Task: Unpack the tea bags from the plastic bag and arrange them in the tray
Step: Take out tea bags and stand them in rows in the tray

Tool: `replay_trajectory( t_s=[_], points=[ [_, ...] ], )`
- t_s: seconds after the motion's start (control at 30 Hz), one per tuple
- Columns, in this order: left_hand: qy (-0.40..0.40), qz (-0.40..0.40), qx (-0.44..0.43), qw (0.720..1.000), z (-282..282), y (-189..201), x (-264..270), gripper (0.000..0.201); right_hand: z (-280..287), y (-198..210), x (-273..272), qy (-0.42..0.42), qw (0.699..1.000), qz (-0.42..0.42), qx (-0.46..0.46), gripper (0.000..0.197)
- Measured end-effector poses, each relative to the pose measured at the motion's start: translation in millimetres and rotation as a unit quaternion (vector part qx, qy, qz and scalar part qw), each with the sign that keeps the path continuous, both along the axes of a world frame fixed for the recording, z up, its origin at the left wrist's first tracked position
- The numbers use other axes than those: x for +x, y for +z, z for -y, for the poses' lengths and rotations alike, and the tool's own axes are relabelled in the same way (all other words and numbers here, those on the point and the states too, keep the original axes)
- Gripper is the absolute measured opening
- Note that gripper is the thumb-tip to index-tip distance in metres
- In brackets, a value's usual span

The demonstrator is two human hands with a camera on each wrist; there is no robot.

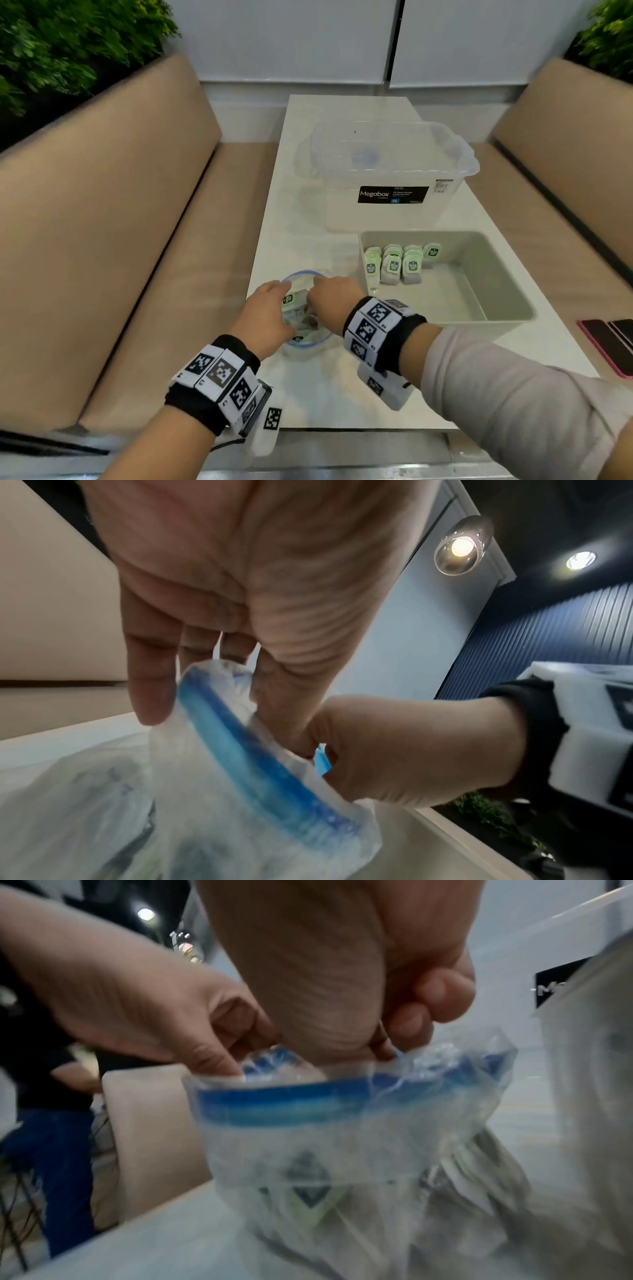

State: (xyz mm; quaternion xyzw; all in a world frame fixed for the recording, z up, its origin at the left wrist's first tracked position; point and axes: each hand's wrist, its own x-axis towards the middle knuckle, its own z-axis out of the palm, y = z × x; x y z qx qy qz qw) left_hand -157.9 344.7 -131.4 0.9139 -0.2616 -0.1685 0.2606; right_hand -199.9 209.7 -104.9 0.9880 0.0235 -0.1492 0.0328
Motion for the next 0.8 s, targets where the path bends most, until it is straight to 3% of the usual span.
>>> replay_trajectory(
  t_s=[0.23, 0.33, 0.4, 0.53, 0.63, 0.73, 0.8],
  points=[
    [0.024, -0.019, -0.048, 0.998, -4, 14, 4, 0.079, 20, 21, 5, -0.068, 0.977, 0.051, 0.196, 0.008],
    [0.034, -0.017, -0.128, 0.991, -2, 22, 3, 0.074, 25, 34, 5, -0.094, 0.951, 0.077, 0.286, 0.009],
    [0.054, -0.035, -0.227, 0.972, 1, 28, 0, 0.059, 28, 41, 5, -0.112, 0.923, 0.086, 0.359, 0.008],
    [0.079, -0.156, -0.376, 0.910, 11, 36, 0, 0.036, 34, 49, 4, -0.130, 0.876, 0.096, 0.454, 0.013],
    [0.088, -0.204, -0.417, 0.882, 19, 40, 1, 0.028, 40, 54, 0, -0.153, 0.853, 0.100, 0.488, 0.011],
    [0.095, -0.247, -0.458, 0.849, 29, 43, 1, 0.024, 49, 57, -7, -0.188, 0.833, 0.098, 0.510, 0.037],
    [0.109, -0.274, -0.483, 0.824, 36, 43, 1, 0.023, 56, 59, -14, -0.202, 0.820, 0.089, 0.528, 0.042]
  ],
)
